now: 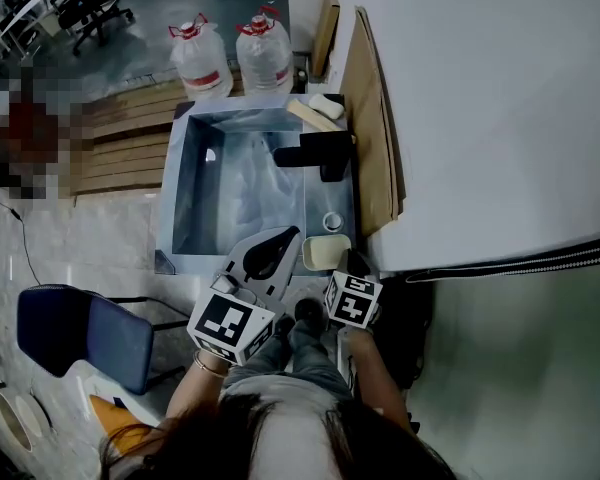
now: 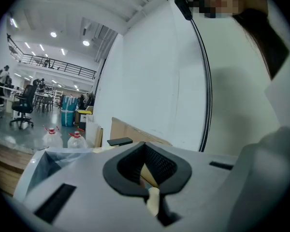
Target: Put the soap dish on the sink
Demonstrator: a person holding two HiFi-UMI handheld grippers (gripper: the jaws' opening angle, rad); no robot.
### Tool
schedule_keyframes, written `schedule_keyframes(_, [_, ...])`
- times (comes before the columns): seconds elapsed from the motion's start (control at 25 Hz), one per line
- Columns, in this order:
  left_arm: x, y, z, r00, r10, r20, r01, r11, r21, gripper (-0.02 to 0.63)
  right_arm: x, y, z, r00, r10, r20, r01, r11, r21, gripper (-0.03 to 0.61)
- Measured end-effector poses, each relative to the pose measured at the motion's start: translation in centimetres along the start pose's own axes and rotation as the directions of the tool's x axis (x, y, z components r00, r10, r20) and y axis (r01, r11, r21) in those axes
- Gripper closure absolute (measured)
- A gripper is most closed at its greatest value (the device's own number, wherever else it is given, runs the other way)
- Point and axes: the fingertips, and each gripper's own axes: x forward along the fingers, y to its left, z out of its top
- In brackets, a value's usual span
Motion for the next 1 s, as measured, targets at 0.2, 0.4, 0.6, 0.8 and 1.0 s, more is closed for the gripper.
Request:
schedule_keyframes(0.2, [0.2, 0.2, -0.1, 1.000, 0.005, -0.001, -0.005, 1.000, -0.003, 0.606, 0.3, -0.1, 0.1, 1.000, -0.001, -0.004, 0.001, 1.000, 0.014, 0.540])
schedule_keyframes(0.4, [0.1, 0.2, -0.4, 1.000, 0.007, -0.001, -0.007, 1.000, -0.012, 0.606, 0.6, -0.1, 0.0, 1.000, -0.003, -0.003, 0.003, 1.000, 0.020, 0.538])
schedule_keyframes(0.6, [-0.2, 0.2, -0.4, 1.000, 0.008, 0.001, -0.008, 1.000, -0.010, 0.606, 0.4, 0.1, 0.5, 1.000, 0.005, 0.015, -0.006, 1.000, 0.026, 0.538])
schedule_keyframes(0.8, [-0.8, 0.1, 0.0, 1.000, 0.000, 0.001, 0.000, 1.000, 0.007, 0.606, -0.7, 0.3, 1.3, 0.999, 0.000, 0.049, 0.000, 1.000, 0.005, 0.538])
schedule_keyframes(1.0, [-1.8, 0.3, 0.4, 1.000, -0.003, 0.021, 0.003, 1.000, 0.008, 0.606, -2.1, 0.9, 2.1, 0.995, -0.006, 0.098, 0.009, 0.999, -0.037, 0.537])
